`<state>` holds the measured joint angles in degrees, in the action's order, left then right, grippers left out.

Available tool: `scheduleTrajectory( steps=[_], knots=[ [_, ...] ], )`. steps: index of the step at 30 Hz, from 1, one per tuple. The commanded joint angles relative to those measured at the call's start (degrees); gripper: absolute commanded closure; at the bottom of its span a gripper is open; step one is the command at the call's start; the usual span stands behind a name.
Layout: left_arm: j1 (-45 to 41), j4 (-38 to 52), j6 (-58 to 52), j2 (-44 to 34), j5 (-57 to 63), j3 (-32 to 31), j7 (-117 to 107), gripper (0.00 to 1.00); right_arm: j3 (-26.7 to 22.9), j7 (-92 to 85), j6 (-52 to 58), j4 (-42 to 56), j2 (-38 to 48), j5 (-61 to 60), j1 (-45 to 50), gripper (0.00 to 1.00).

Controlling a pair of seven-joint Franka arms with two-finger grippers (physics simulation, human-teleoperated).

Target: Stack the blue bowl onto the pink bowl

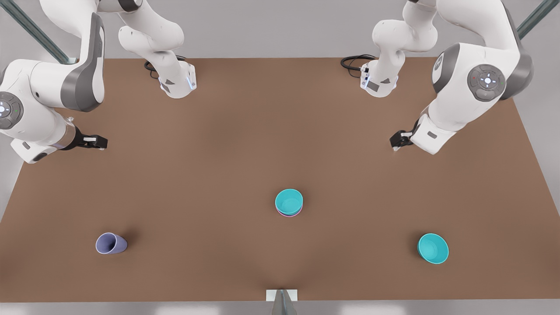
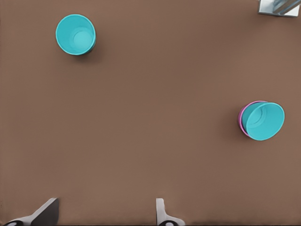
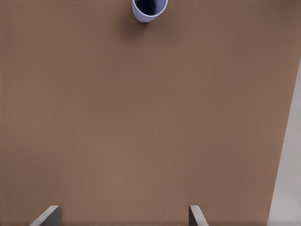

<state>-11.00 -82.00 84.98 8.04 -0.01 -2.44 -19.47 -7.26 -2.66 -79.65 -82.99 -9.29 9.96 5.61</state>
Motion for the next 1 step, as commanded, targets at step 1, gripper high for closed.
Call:
scheduleTrajectory(
  steps=[1],
  knots=[
    [0.5, -0.1, -4.6, -0.1, 0.6, 0.2, 16.3, 0.00, 0.0, 0.5, 0.0, 0.0, 0.1, 0.0, -0.1, 0.00]
  ],
)
